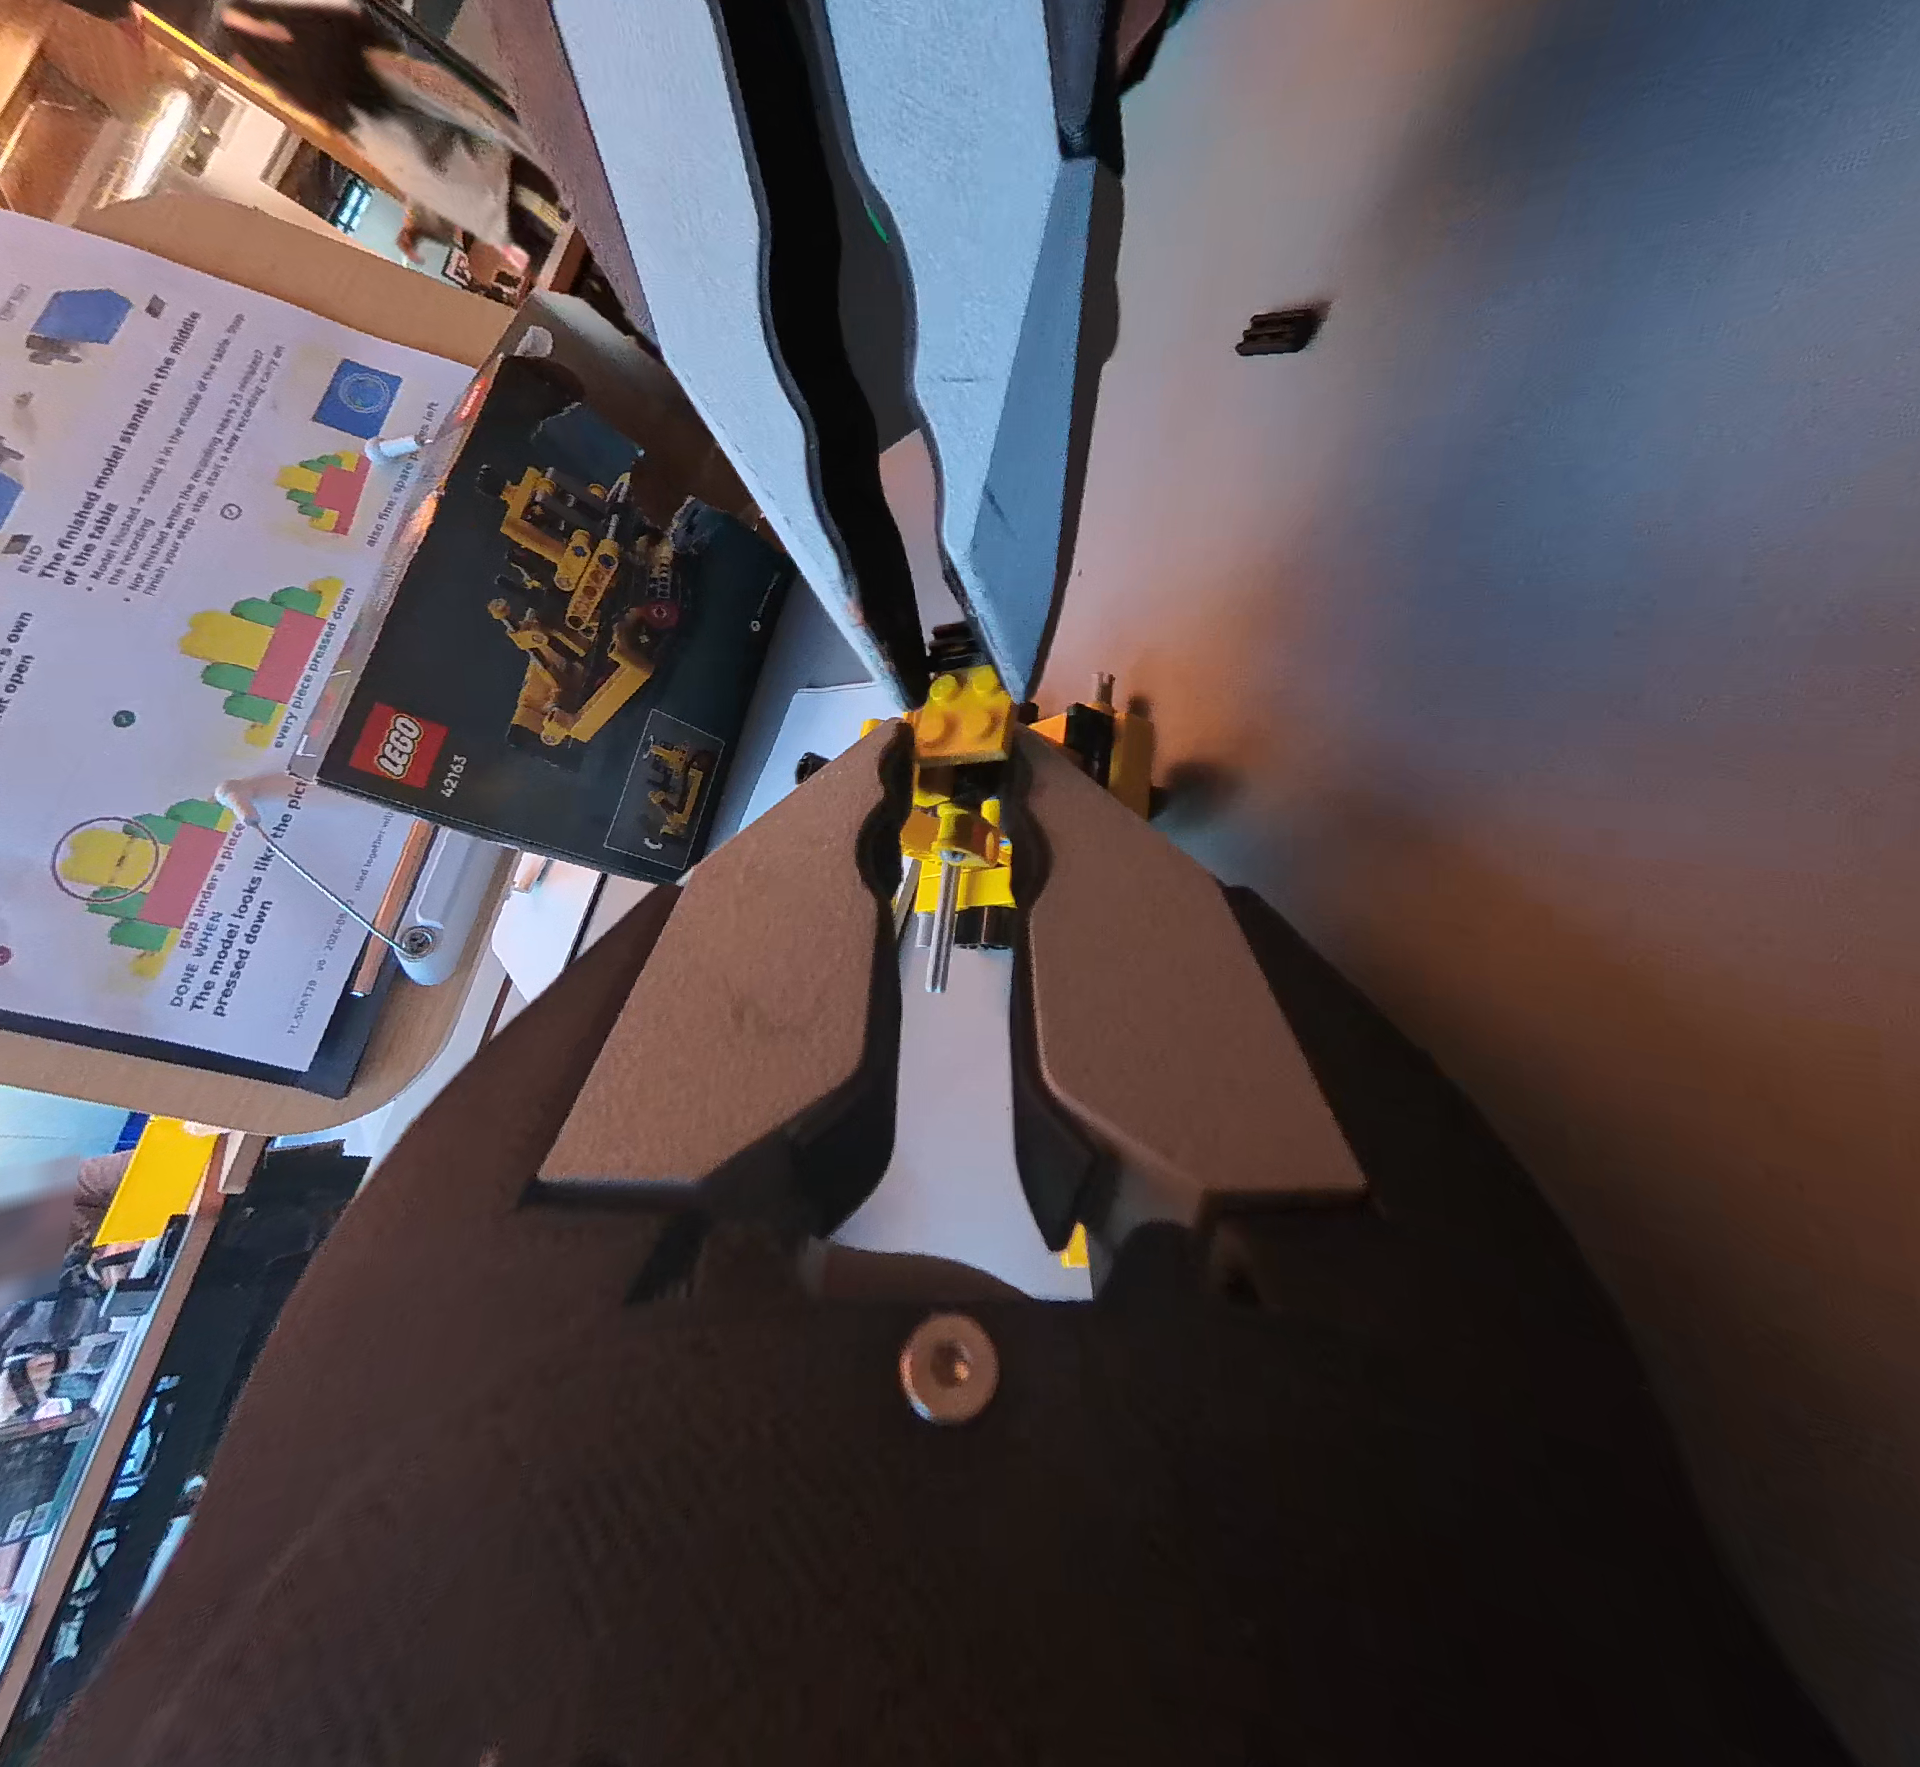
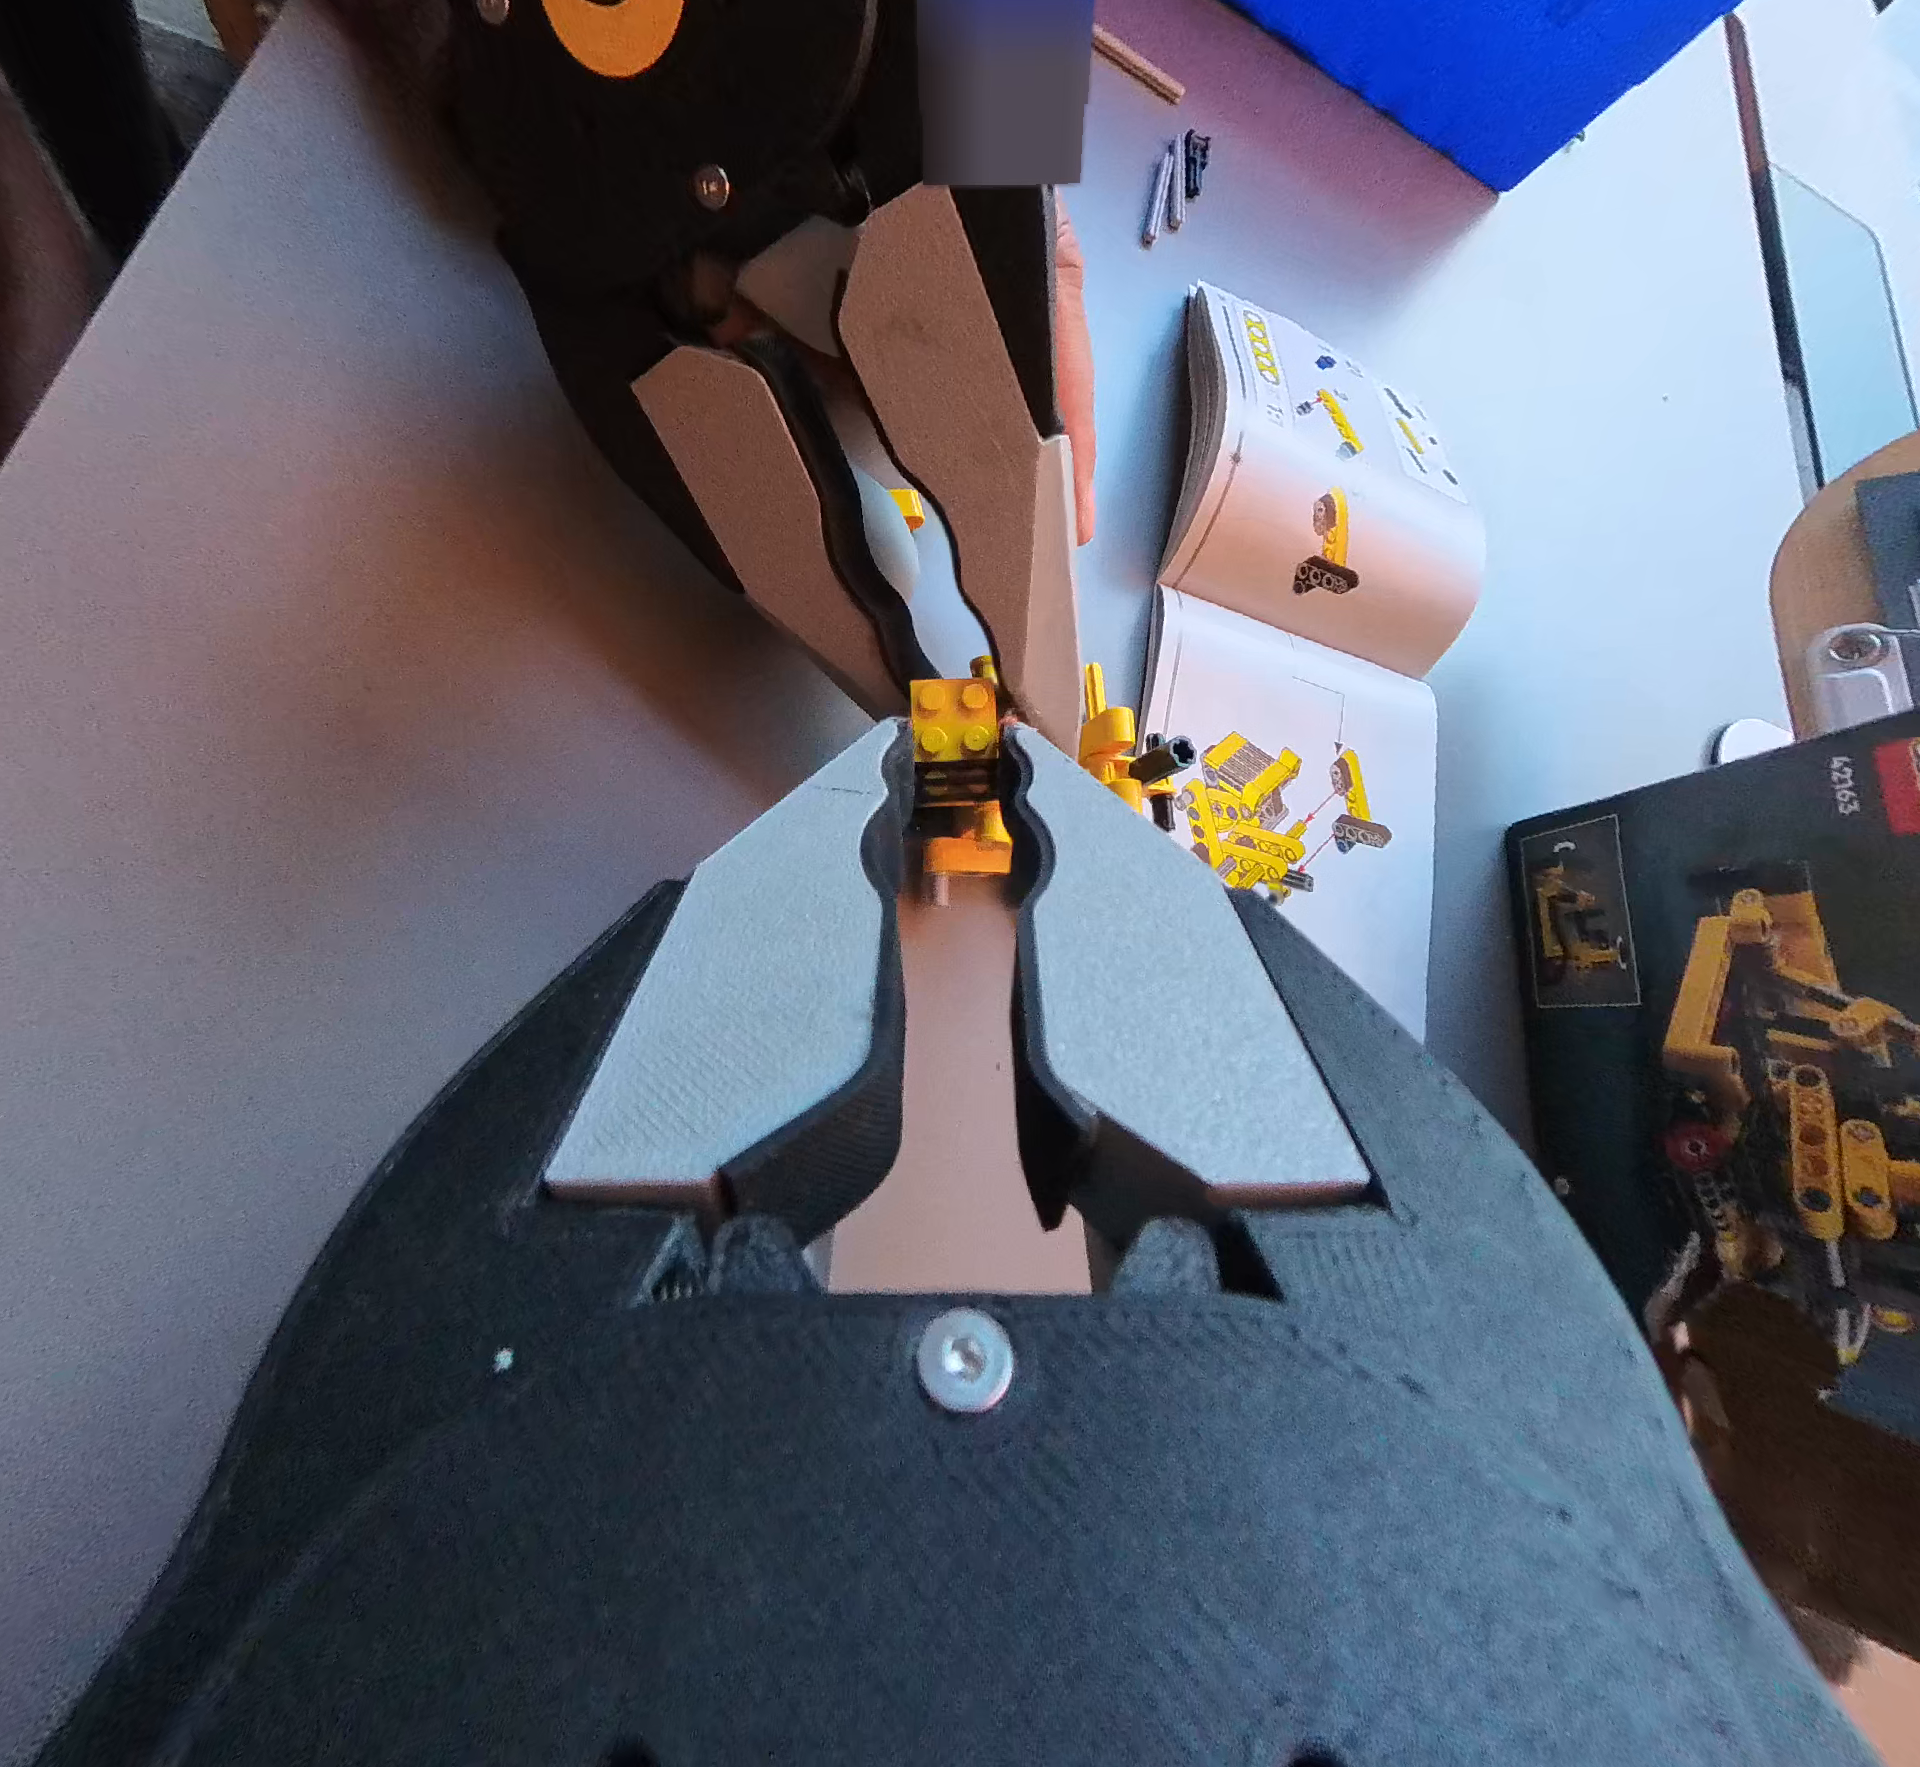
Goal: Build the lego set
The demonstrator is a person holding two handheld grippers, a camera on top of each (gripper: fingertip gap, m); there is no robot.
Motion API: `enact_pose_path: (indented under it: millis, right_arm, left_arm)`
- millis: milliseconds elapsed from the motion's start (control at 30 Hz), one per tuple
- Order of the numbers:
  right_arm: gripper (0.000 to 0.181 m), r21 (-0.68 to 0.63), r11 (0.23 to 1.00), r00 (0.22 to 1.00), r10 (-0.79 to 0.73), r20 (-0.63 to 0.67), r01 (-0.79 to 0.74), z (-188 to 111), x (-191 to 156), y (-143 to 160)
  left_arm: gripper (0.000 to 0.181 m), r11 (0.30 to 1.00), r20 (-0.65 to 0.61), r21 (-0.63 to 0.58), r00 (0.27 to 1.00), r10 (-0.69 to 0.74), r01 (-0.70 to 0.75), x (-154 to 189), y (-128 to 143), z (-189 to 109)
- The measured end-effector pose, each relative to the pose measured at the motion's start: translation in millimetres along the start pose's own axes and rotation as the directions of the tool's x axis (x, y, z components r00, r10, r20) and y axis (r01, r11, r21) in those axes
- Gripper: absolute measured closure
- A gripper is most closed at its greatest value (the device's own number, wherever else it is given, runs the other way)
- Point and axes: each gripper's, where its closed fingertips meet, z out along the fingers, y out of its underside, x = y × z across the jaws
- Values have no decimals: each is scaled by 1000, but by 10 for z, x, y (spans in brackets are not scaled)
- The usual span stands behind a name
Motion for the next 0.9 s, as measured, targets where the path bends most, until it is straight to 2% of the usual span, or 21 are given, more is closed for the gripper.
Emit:
enact_pose_path:
  millis: [267, 567, 900]
  right_arm:
    - [169, -9, 1000, 1000, 0, 30, 0, 29, 17, -11]
    - [168, -34, 996, 991, 82, 105, -79, 36, -5, 1]
    - [166, -47, 998, 992, 54, 115, -49, 43, 1, 31]
  left_arm:
    - [164, 1000, 12, -3, 1000, -13, 13, -26, 3, -6]
    - [160, 1000, 42, 0, 999, 2, -2, -50, -6, -12]
    - [161, 1000, 45, 3, 999, 13, -13, -44, -14, -16]
